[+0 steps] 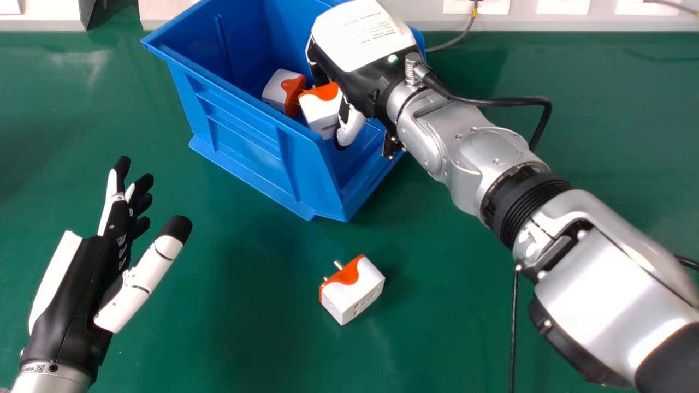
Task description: Pick all objects and put in blue box
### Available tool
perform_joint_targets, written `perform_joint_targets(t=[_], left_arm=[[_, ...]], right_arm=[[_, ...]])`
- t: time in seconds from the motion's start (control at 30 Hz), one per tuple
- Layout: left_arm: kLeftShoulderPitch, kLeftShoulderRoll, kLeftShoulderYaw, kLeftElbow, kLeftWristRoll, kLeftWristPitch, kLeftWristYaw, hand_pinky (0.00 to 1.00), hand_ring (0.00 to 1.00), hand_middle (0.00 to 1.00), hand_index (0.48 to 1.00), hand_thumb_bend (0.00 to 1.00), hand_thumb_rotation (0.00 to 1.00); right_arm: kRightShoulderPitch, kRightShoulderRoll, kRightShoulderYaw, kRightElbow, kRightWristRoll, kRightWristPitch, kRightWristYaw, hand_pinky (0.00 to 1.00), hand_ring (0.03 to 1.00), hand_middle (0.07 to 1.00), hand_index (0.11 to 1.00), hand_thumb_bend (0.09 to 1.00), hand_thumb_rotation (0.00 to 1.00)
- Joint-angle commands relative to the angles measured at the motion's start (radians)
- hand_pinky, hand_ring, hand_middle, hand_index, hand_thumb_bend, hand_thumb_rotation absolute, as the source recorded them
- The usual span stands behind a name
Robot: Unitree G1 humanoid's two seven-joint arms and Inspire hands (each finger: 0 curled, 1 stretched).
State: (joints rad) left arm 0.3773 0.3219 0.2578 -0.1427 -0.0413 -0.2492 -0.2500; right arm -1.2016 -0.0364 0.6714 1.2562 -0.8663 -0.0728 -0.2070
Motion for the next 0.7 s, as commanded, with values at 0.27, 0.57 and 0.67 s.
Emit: perform_joint_targets(t=[0.27, 0.57, 0.67], left_arm=[[-0.013, -0.006, -0.002, -0.022, -0.027, 0.015, -0.007, 0.96, 0.98, 0.99, 0.974, 0.65, 0.77], [-0.029, -0.009, -0.009, -0.018, -0.019, 0.028, 0.002, 0.96, 0.98, 0.99, 0.973, 0.66, 0.77], [-0.038, -0.009, -0.013, -0.010, -0.012, 0.028, 0.006, 0.96, 0.98, 0.99, 0.972, 0.66, 0.77]], right_arm=[[0.002, -0.029, -0.008, -0.033, 0.013, 0.005, -0.027, 0.61, 0.773, 0.808, 0.807, 0.542, 0.36], [0.025, -0.048, -0.022, -0.059, 0.017, 0.010, -0.058, 0.69, 0.868, 0.908, 0.870, 0.500, 0.34], [0.035, -0.062, -0.035, -0.074, 0.025, 0.002, -0.069, 0.69, 0.872, 0.909, 0.872, 0.463, 0.34]])
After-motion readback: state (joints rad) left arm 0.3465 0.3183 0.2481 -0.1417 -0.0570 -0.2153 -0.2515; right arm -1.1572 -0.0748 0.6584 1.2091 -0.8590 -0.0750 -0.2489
